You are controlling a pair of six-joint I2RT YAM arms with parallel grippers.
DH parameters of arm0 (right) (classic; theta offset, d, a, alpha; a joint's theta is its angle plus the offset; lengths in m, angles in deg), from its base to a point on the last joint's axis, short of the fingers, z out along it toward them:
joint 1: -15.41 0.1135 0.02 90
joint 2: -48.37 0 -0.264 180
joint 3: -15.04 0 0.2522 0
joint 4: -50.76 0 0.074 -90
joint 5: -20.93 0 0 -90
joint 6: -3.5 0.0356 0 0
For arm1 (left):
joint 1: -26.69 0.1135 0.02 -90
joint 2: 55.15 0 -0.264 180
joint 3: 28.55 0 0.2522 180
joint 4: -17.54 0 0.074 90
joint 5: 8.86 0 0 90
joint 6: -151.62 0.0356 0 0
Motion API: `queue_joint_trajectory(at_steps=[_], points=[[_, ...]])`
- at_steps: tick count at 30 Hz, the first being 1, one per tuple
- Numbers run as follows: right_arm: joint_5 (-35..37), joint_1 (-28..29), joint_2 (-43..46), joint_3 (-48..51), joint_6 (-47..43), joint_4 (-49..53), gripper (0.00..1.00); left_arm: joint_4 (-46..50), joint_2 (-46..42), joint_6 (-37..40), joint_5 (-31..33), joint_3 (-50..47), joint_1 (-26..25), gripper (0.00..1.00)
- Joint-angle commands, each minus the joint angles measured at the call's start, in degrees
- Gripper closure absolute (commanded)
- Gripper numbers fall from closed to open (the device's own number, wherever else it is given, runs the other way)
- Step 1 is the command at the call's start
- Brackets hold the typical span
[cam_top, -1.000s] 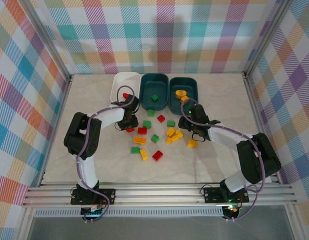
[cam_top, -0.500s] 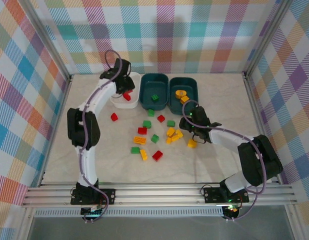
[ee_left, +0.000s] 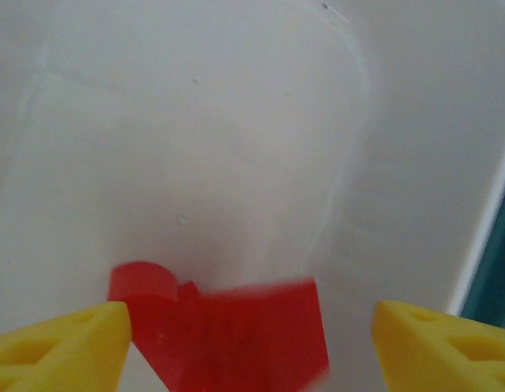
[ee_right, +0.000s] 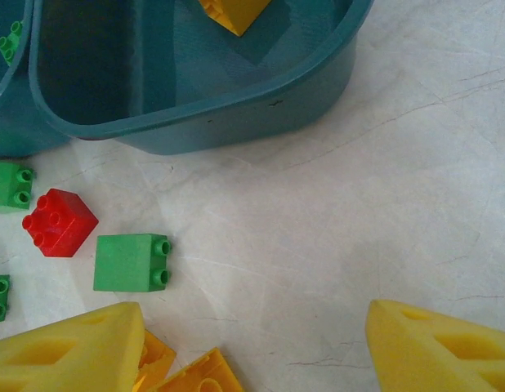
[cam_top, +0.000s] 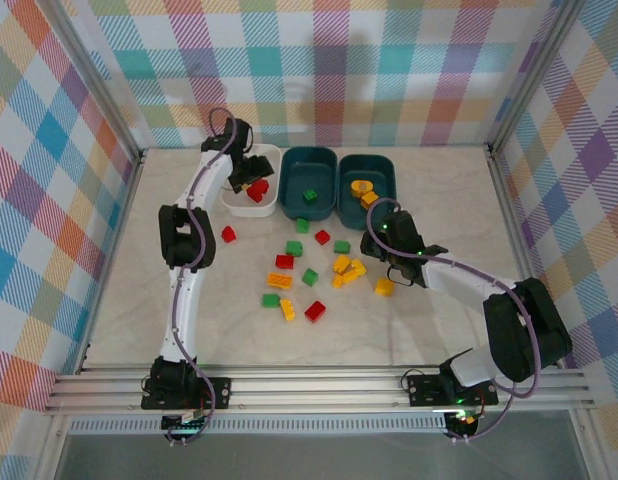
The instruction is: Sort the legos into containers by color
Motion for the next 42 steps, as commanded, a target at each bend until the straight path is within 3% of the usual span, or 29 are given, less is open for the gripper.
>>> queue_joint_trajectory(at_steps=[1,6,11,16,21,27,37,42], points=[[-1.0,0.1,0.5,0.1,-0.5,0.0,0.28,-2.7,-8.4,1.7,-2.9,-4.8,-0.9,0.13],[-1.5,0.1,0.7,0.2,0.1,-0.1,0.28,-8.8,-24.0,3.3,0.2,-22.4,-4.4,0.09],[-1.5,0.1,0.3,0.5,0.8,-0.7,0.28,-16.5,-39.9,7.7,8.8,-46.5,-15.4,0.14],[-1.5,0.1,-1.0,0.3,1.1,-0.9,0.27,-17.9,-42.0,7.8,12.6,-56.7,-22.8,0.16],[0.6,0.1,1.5,2.2,1.7,-1.7,0.26,-18.4,-37.7,7.9,20.7,-58.3,-26.6,0.18],[1.0,0.1,2.0,2.4,1.6,-1.4,0.25,-21.0,-32.8,8.9,21.4,-57.6,-26.8,0.19],[1.9,0.1,1.7,2.1,1.4,-1.0,0.25,-22.2,-28.6,7.1,19.9,-58.9,-26.8,0.35],[1.9,0.1,2.2,2.3,1.6,-1.3,0.26,-22.4,-29.8,7.6,19.5,-58.5,-26.7,0.64]])
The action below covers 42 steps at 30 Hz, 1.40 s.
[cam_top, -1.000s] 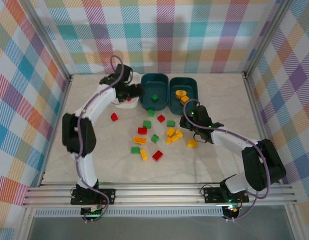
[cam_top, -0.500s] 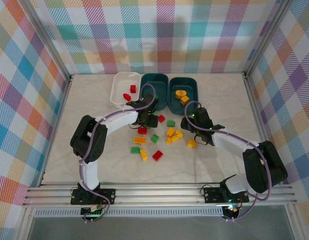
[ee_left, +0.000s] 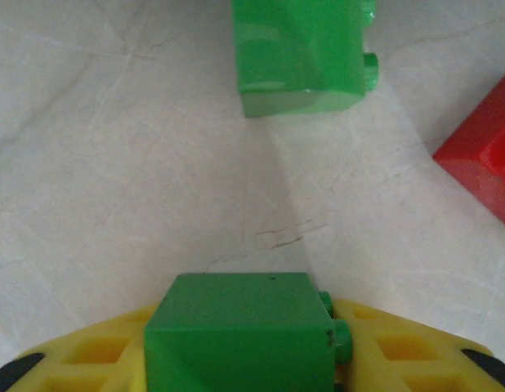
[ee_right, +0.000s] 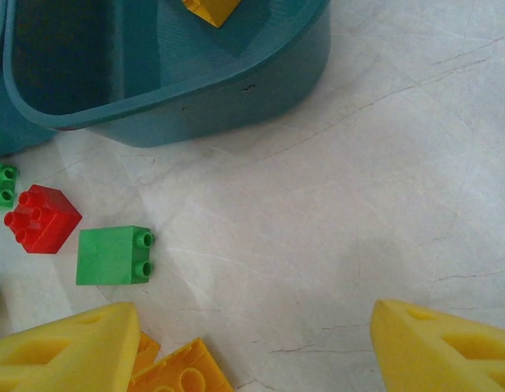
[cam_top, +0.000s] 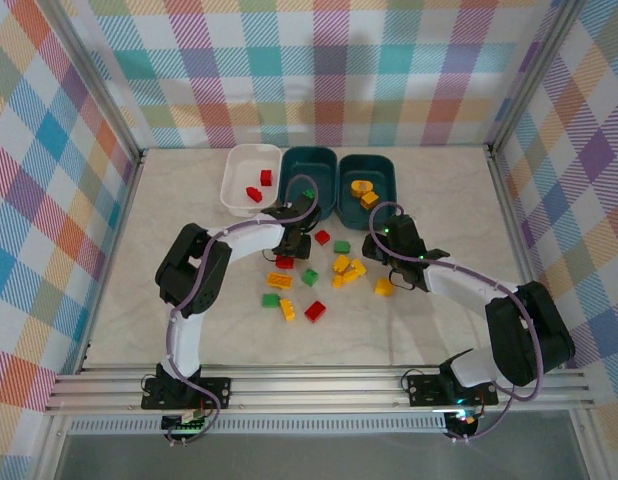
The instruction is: Sort the legos into containers by color
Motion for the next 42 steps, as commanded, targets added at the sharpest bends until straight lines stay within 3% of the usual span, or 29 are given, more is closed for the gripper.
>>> queue_joint_trajectory(at_steps=[1,4,10,14,18,28,29,32,34,35,38,42], points=[[0.9,0.1,0.8,0.3,0.4,-0.9,0.26,0.0,-1.9,0.0,-1.5,0.8,-0.4,0.68],[0.3,0.1,0.3,0.3,1.3,-1.5,0.26,0.7,-3.7,0.0,-5.5,3.4,-0.5,0.72],[4.6,0.1,1.8,1.8,3.7,-1.6,0.26,3.5,-3.2,2.3,-2.3,14.2,1.1,0.73],[7.4,0.1,3.9,3.2,5.1,-1.6,0.24,0.8,2.8,1.7,-6.4,20.0,4.3,0.73],[6.9,0.1,4.6,3.3,5.4,-1.0,0.24,0.3,8.5,1.8,-6.2,26.7,5.6,0.72],[7.9,0.1,5.3,3.2,4.3,-0.5,0.23,8.9,26.3,1.3,-6.9,54.0,7.7,0.66],[7.9,0.1,5.2,3.2,4.2,-0.5,0.23,9.4,27.1,1.2,-6.7,55.4,7.8,0.63],[6.7,0.1,5.1,3.2,3.3,-1.1,0.23,8.9,27.6,1.0,-6.5,57.1,8.0,0.39],[6.4,0.6,5.2,3.1,2.4,-1.5,0.23,8.9,26.9,0.8,-6.0,57.6,8.1,0.16],[6.9,1.3,5.3,3.1,1.7,-1.6,0.23,8.9,26.3,0.9,-5.9,57.6,8.1,0.11],[8.9,2.8,4.8,2.4,0.0,-1.6,0.23,8.5,22.8,0.8,-6.3,55.9,8.0,0.00],[9.8,4.4,2.9,1.1,-1.7,-1.4,0.23,3.0,12.8,-0.7,-7.4,42.7,8.0,0.00]])
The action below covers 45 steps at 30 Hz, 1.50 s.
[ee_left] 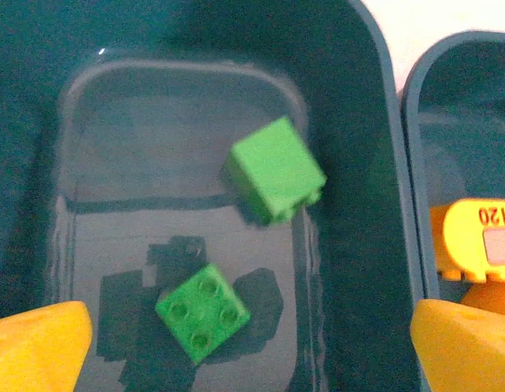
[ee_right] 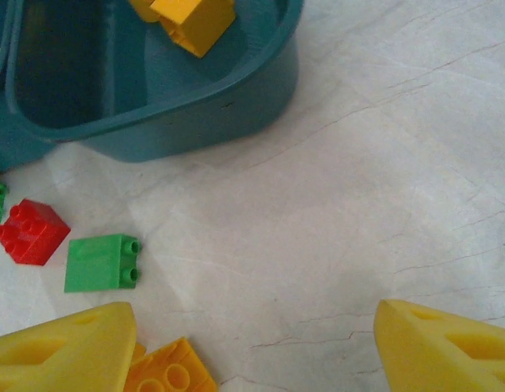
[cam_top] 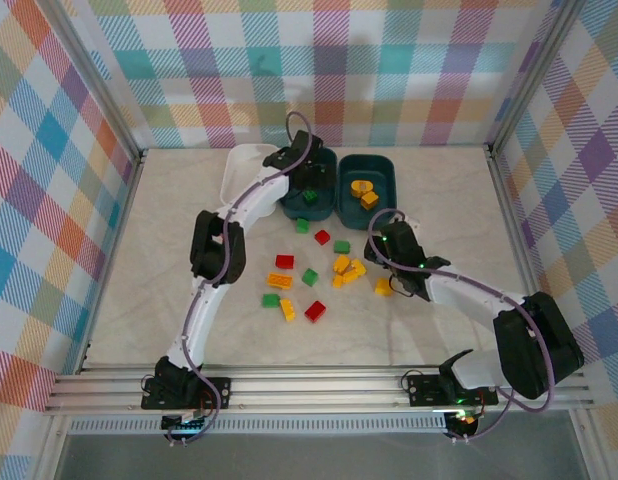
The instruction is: Sort the legos into containers by color
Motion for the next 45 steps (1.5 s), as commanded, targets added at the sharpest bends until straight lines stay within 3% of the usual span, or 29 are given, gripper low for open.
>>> queue_joint_trajectory(at_steps=[1,5,11,17,26,36,45], points=[[1.6,1.1,-1.8,-2.1,-2.8,-0.7,0.23,-5.1,-13.5,-1.6,-1.4,-10.3,0.1,0.00],[-0.2,1.9,-3.7,-4.0,-2.9,1.3,0.23,-14.2,-28.5,-4.7,-1.9,-35.2,0.2,0.00],[-11.0,4.0,-9.7,-9.1,-5.0,8.2,0.25,-24.9,-46.9,-11.4,1.0,-69.2,0.3,0.00],[-11.9,4.8,-11.8,-8.5,-7.8,8.0,0.28,-28.3,-59.7,-15.0,2.6,-87.6,0.2,0.00],[-10.8,4.9,-16.5,-10.5,-10.7,7.7,0.39,-27.5,-66.1,-15.6,2.3,-92.7,0.3,0.00],[-5.3,4.9,-14.7,-10.1,-11.5,7.5,0.63,-27.6,-65.0,-15.8,0.0,-91.3,0.2,0.00],[-1.6,4.9,-10.3,-11.6,-10.9,7.5,0.67,-27.0,-63.9,-17.0,-2.1,-90.9,0.1,0.00]])
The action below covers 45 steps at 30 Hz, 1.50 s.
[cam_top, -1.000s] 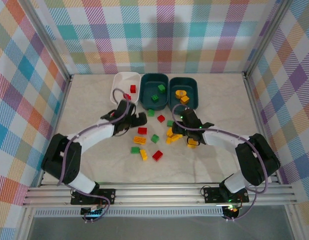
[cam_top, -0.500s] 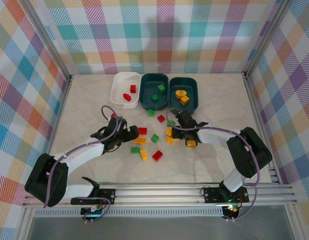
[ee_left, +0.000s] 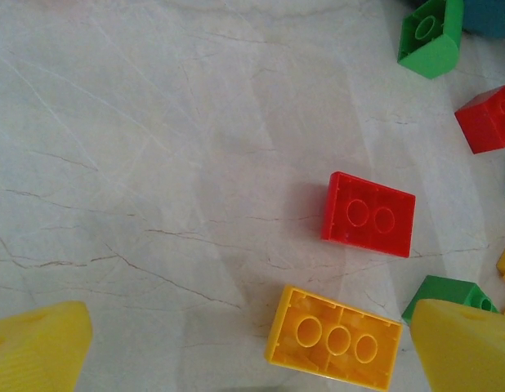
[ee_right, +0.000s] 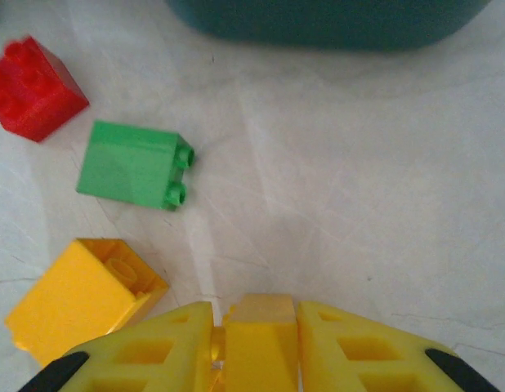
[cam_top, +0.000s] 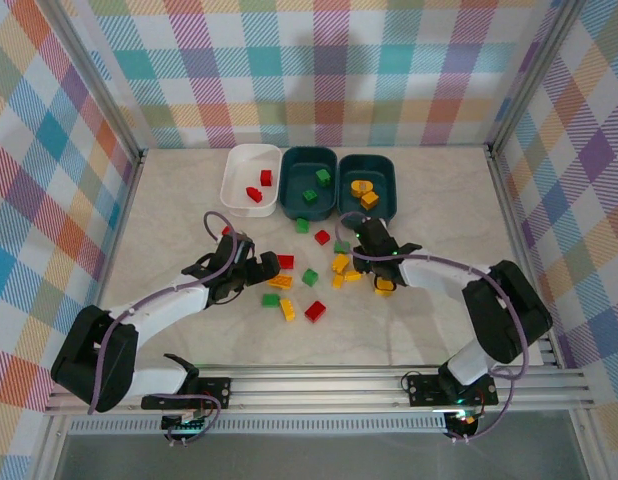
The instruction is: Sort the legos into containers by color
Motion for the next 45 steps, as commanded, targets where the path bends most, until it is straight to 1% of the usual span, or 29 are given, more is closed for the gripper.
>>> queue_joint_trajectory(at_steps=[1,3,5,10,12,14,16,19,21,24,26,29,32,36,41,43,45], points=[[2.4,0.0,1.3,-3.3,-0.2,0.5,0.67,-0.2,1.0,-1.5,-1.5,1.5,0.1,0.00],[4.7,-0.2,0.4,-6.5,-0.8,0.6,0.68,0.5,1.7,-1.9,-1.8,1.9,-0.1,0.00],[5.1,-1.4,-1.0,-9.4,-1.3,-0.1,0.67,1.1,2.0,-2.1,-2.1,2.3,-0.5,0.00],[2.7,-6.6,-8.0,-18.0,-0.9,-1.1,0.68,4.4,2.7,-1.7,-1.8,4.0,-1.5,0.00],[1.1,-8.6,-11.2,-22.1,-0.3,0.6,0.68,5.8,2.4,-1.4,-1.2,4.6,-1.7,0.00],[-0.7,-9.6,-12.7,-24.4,-0.7,0.9,0.68,6.5,1.8,-1.4,-1.0,4.6,-1.8,0.00],[-1.0,-9.5,-12.7,-26.0,-0.9,3.6,0.67,6.7,1.1,-1.5,-1.1,4.4,-1.8,0.00],[-3.4,-8.2,-7.8,-21.2,0.1,4.4,0.60,8.9,-0.2,-1.4,-0.8,4.0,-1.9,0.00],[-2.5,-6.4,-4.2,-17.6,-0.1,7.1,0.55,8.8,-1.0,-1.5,-0.7,3.6,-1.9,0.00],[-2.8,-4.5,0.0,-12.7,0.2,11.5,0.43,8.3,-0.9,-1.1,-1.2,3.5,-1.9,0.00],[-3.8,-3.8,2.0,-10.1,1.0,13.9,0.41,8.1,0.0,-0.8,-1.6,3.8,-2.0,0.00],[-6.7,-3.3,3.1,-7.2,0.8,14.2,0.41,7.6,1.7,-0.5,-2.5,4.9,-2.2,0.00],[-6.7,-3.2,0.4,-7.8,0.0,15.4,0.44,5.4,3.5,-0.5,-3.0,5.8,-2.6,0.00],[-7.9,-3.2,-3.8,-9.1,-1.3,14.3,0.50,4.8,4.9,-0.9,-2.7,6.1,-3.3,0.00],[-9.1,-3.3,-6.3,-10.1,-2.0,13.5,0.51,5.1,4.1,-1.5,-1.8,4.7,-3.7,0.00],[-8.5,-3.3,-7.0,-10.2,-1.9,13.2,0.58,5.5,3.3,-1.4,-1.2,4.3,-3.7,0.00],[-7.4,-3.3,-6.6,-9.7,-1.4,12.9,0.69,5.9,2.6,-1.3,-0.8,4.0,-3.7,0.00]])
